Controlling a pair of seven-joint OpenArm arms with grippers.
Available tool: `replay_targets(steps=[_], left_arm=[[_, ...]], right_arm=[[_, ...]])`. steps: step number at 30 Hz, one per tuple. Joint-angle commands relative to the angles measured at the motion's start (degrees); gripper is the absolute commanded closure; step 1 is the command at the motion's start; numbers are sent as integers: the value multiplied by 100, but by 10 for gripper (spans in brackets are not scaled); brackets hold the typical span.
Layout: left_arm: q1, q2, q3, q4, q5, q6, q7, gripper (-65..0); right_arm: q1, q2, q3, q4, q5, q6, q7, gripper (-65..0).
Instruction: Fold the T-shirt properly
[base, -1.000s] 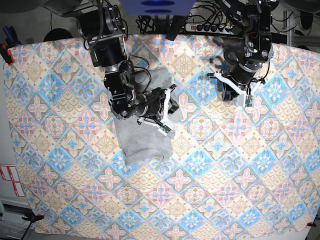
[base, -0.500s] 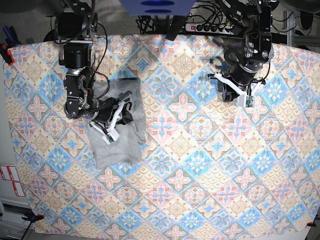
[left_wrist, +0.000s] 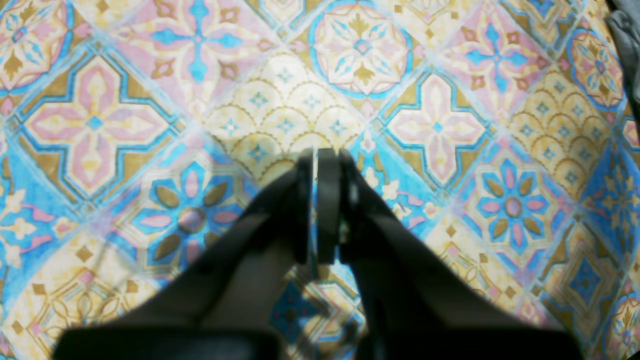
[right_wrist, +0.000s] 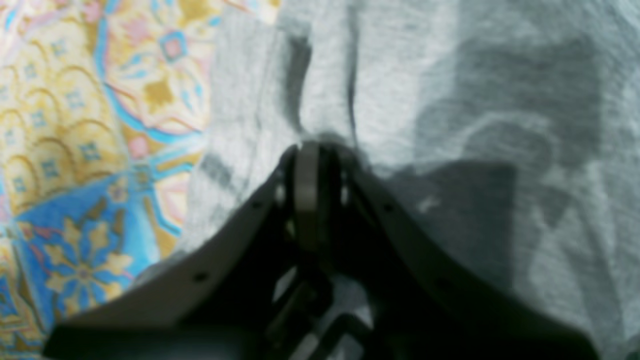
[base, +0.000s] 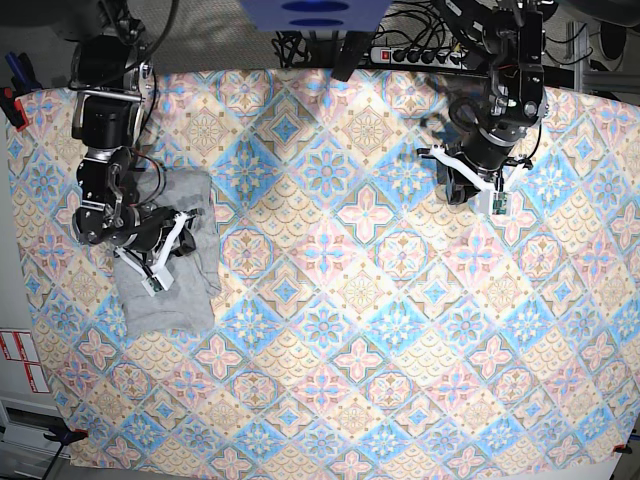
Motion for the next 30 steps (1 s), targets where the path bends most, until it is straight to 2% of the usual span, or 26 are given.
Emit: replay_targets(steps=[1, 4, 9, 14, 21, 30], left_arm=[[-35, -34, -19, 122, -41, -14, -135, 0], [-17, -34, -19, 237, -50, -14, -117, 0], [18, -34, -19, 369, -50, -14, -117, 0], [273, -34, -19, 562, -41, -14, -117, 0], [809, -34, -19, 1054, -41, -14, -117, 0], [1565, -34, -54, 1257, -41, -6, -117, 0]], right_arm=[[31, 110, 24, 37, -260, -167, -209, -51], [14, 101, 24, 151, -251, -167, -217, -51], [-435, -31, 33, 1312, 22, -167, -314, -51], [-1015, -40, 51, 2578, 690, -167, -956, -51], [-2298, -40, 1132, 3791, 1525, -167, -1264, -51], [-3925, -40, 2337, 4714, 2255, -167, -1264, -51]])
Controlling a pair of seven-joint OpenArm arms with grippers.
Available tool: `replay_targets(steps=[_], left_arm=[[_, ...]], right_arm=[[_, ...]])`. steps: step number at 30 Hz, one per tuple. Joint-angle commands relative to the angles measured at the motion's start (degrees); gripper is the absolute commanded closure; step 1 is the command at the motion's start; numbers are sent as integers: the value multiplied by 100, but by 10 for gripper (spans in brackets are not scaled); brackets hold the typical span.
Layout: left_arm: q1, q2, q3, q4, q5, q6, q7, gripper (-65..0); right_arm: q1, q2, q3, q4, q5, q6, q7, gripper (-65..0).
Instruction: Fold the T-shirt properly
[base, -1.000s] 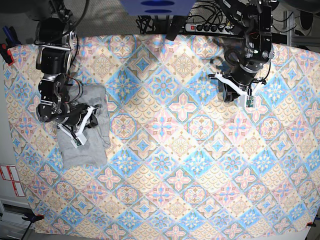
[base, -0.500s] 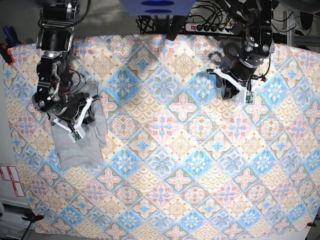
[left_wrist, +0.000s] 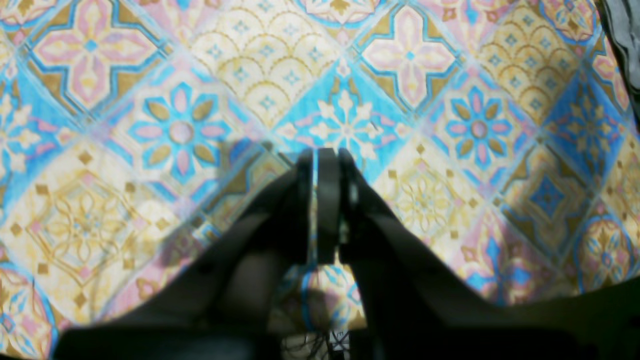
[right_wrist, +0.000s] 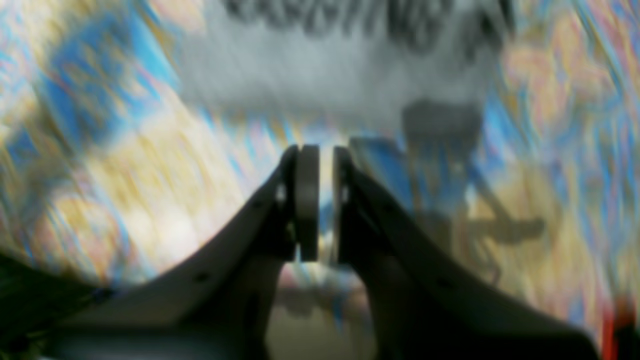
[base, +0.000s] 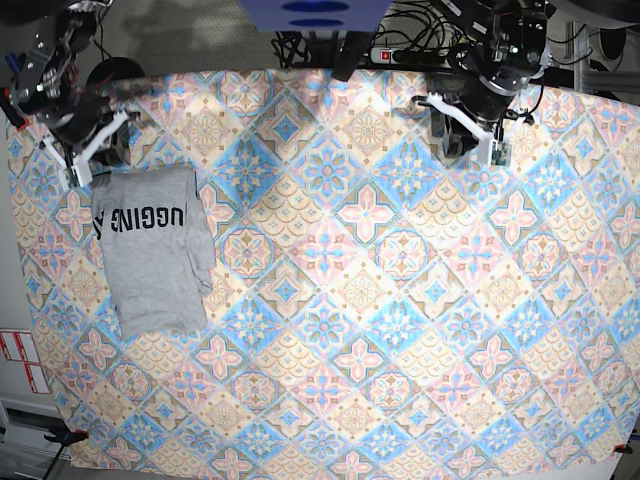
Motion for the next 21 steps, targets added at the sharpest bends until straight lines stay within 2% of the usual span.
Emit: replay_targets(steps=[1, 4, 14, 17, 21], left_arm=[[147, -34, -8, 129, -43, -32, -97, 0], [525, -43, -17, 252, -43, -32, -97, 0], [1703, -61, -17, 252, -17, -32, -115, 0], [2037, -61, -17, 234, -8, -32, -106, 0], [2257, -61, 1, 58, 10, -32, -115, 0]], right_arm=[[-164, 85, 123, 197, 111, 34, 94, -51], [-718, 85, 351, 346, 137, 34, 94, -51], [-1808, 59, 712, 320, 128, 34, 102, -51], [-2169, -179, 729, 320, 102, 34, 120, -51], [-2485, -319, 694, 135, 84, 34, 102, -51]])
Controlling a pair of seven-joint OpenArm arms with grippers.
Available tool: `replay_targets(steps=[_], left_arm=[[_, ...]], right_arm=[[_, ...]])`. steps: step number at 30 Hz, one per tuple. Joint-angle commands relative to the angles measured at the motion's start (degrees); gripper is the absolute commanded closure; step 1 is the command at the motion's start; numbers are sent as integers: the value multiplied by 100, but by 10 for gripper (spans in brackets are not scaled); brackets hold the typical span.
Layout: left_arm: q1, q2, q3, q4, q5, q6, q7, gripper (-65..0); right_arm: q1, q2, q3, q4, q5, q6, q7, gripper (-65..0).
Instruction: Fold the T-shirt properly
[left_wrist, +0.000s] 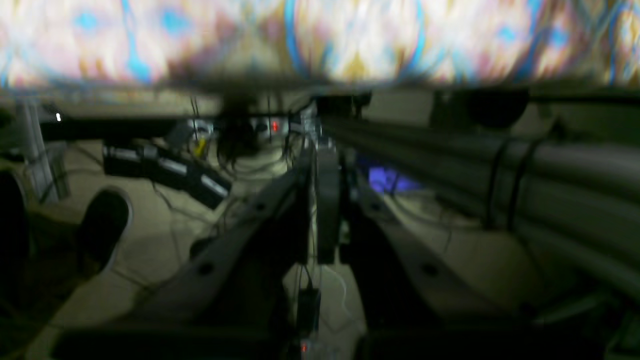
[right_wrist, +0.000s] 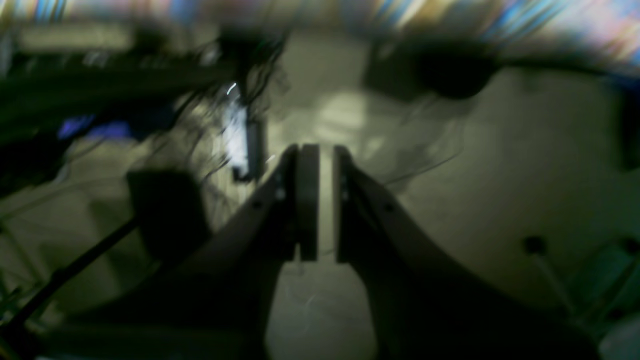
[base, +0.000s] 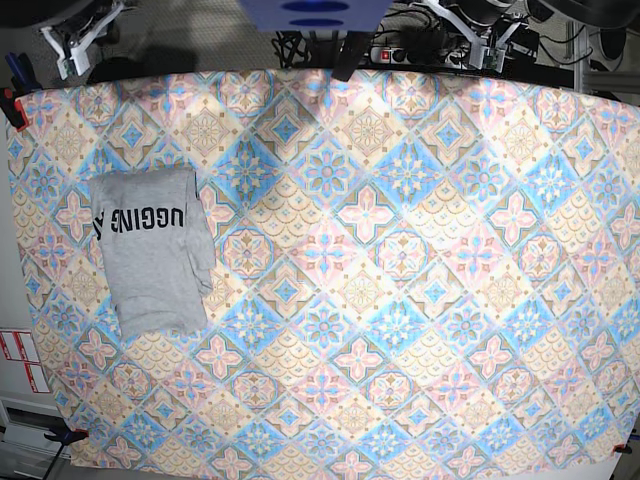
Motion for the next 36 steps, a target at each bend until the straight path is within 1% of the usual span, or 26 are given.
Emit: replay_targets(steps=[1, 3, 6, 8, 12, 14, 15, 18, 22, 27, 32, 36], left_arm=[[39, -13, 18, -100, -10, 1, -43, 0], [-41, -13, 18, -504, -10, 1, -78, 0], [-401, -13, 36, -1163, -19, 1, -78, 0], [-700, -13, 54, -1621, -19, -8, -140, 0], [-1289, -21, 537, -2649, -19, 1, -553, 0], [-1579, -21, 757, -3265, -19, 1, -746, 0], [-1728, -21, 924, -3625, -19, 1, -869, 0], [-2115, -21, 1355, -4654, -19, 1, -1370, 0], [-2441, -13, 1900, -5717, -28, 10, -2100, 0], [-2880, 49, 2278, -7080, -28, 10, -2926, 0], [-3583, 189, 2840, -8636, -28, 10, -3920, 0], [-4102, 453, 3271, -9744, -28, 10, -4561, 0]], right_arm=[[-72, 74, 32, -84, -23, -23, 54, -51], [-63, -14, -91, -462, -234, -23, 90, -51], [-55, -40, -267, -1095, -577, -23, 116, -51], [165, -40, -302, -1535, -647, -23, 230, -51], [719, -49, -355, -2511, -683, -23, 468, -15], [983, -32, -487, -3100, -700, -23, 608, -10], [1088, 12, -548, -3381, -806, -23, 731, -10], [1361, 74, -742, -4137, -1307, -23, 1312, -8], [1545, 74, -926, -4981, -1676, -23, 2155, -7], [2090, 65, -1085, -6212, -2239, -23, 3017, -7], [2635, 56, -1093, -7530, -2344, -23, 3826, -7], [3005, 56, -1093, -8102, -2344, -23, 4177, -7]])
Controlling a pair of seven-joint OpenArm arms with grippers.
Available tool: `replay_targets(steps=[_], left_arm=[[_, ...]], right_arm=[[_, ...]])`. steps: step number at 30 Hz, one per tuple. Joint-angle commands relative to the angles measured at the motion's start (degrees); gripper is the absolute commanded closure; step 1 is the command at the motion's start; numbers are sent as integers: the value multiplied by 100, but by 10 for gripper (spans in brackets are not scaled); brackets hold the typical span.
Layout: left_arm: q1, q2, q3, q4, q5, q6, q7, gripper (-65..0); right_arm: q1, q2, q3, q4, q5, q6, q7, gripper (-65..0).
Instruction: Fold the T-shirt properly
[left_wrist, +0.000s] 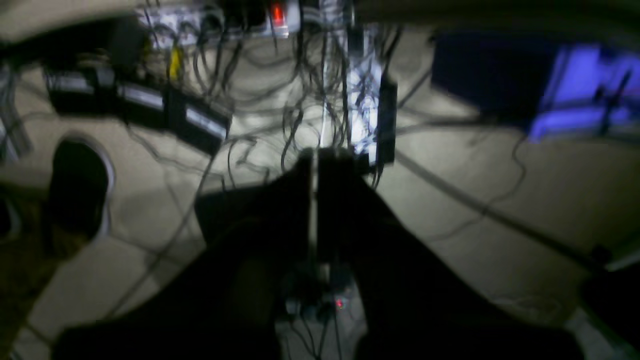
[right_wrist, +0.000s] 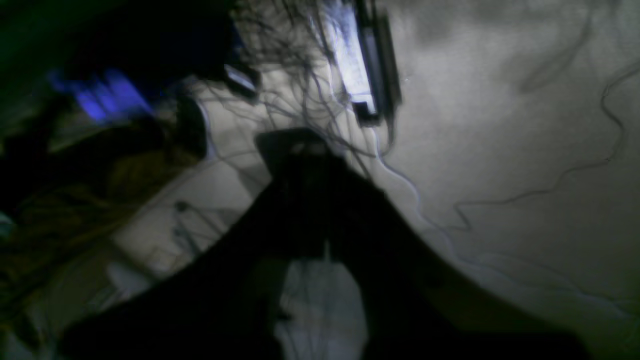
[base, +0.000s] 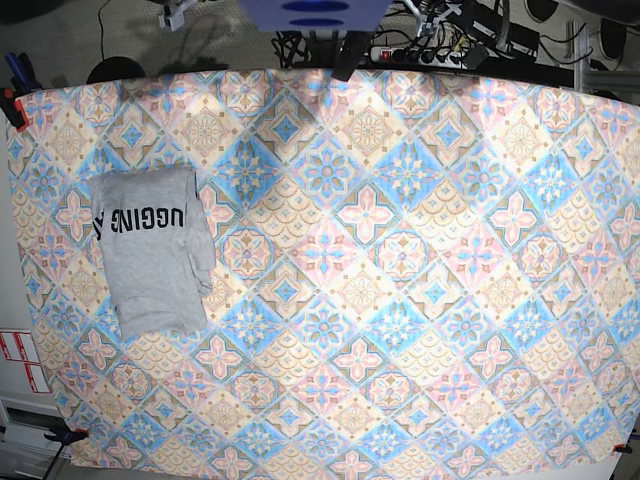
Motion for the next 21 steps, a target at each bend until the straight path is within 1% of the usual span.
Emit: replay_targets(steps=[1, 3, 5, 6, 8, 10, 11, 18, 21], left_arm=[[-29, 1, 100, -206, 7, -32, -81, 0], [-178, 106, 329, -444, 7, -32, -169, 0], [-222, 124, 443, -461, 7, -32, -178, 0], [-231, 133, 443, -461, 7, -32, -187, 0], [-301, 141, 443, -461, 7, -32, -187, 0], [-327, 141, 443, -461, 7, -32, -187, 0], [-336, 141, 443, -461, 7, -32, -187, 0], [-345, 124, 434, -461, 7, -32, -178, 0], [-363, 159, 425, -461, 7, -32, -178, 0]], right_arm=[[24, 56, 8, -63, 5, 76, 97, -7], [59, 48, 8, -169, 5, 76, 264, -7], [59, 48, 8, -239, 5, -395, 466, -7], [59, 21, 8, -292, 5, -579, 581, -7], [59, -199, 8, -406, 14, -922, 836, -7], [85, -313, 8, -468, 14, -1177, 1011, -7], [164, -348, 8, -476, 14, -1247, 1055, -8], [595, -1051, 8, -556, 14, -1274, 1108, -7], [613, -1113, 8, -556, 14, -1274, 1108, -7]])
